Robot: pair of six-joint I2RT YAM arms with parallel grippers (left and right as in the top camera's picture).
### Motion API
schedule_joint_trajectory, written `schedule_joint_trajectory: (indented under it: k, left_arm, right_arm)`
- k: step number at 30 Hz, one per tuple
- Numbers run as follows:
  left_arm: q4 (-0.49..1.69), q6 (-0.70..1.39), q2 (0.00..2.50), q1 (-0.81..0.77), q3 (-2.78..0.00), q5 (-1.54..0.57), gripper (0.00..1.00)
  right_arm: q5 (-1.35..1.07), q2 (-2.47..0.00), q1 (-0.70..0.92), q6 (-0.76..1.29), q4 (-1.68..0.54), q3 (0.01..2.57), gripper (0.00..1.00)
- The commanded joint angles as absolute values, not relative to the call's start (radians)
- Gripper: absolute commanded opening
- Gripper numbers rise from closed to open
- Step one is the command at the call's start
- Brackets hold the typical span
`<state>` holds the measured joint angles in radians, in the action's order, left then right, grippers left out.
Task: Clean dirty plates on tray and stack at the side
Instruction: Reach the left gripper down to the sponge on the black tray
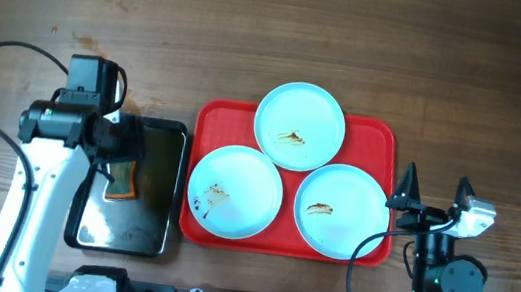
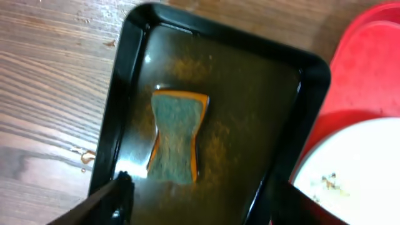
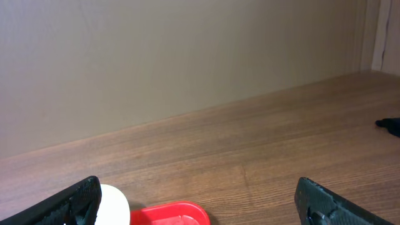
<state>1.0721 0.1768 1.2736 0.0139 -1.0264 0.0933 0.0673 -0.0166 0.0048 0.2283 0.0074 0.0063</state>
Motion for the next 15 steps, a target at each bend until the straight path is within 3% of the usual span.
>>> schedule_joint_trajectory:
  k: [1, 3, 6, 9, 13, 15]
  left_arm:
    - [1.005, 0.194, 1.342, 0.016, -0.957, 0.122, 0.7]
    - [0.94, 0.195, 1.404, 0.018, -0.92, 0.125, 0.66]
    - [0.863, 0.194, 1.487, 0.02, -0.891, 0.125, 0.74]
    - [0.813, 0.193, 1.555, 0.02, -0.889, 0.126, 0.72]
    - [0.775, 0.183, 1.565, 0.022, -0.889, 0.2, 0.87]
    - [0.774, 0.186, 1.567, 0.04, -0.884, 0.206, 0.89]
  right_arm:
    - [0.054, -0.017, 0.001, 0.21, 0.012, 0.005, 1.0]
    - [0.054, -0.017, 0.001, 0.21, 0.012, 0.005, 1.0]
    - [0.054, -0.017, 0.001, 0.21, 0.012, 0.005, 1.0]
    - [0.054, -0.017, 0.001, 0.21, 0.012, 0.005, 1.0]
    - [0.054, -0.017, 0.001, 0.21, 0.012, 0.005, 1.0]
    - [0.054, -0.017, 0.001, 0.21, 0.012, 0.005, 1.0]
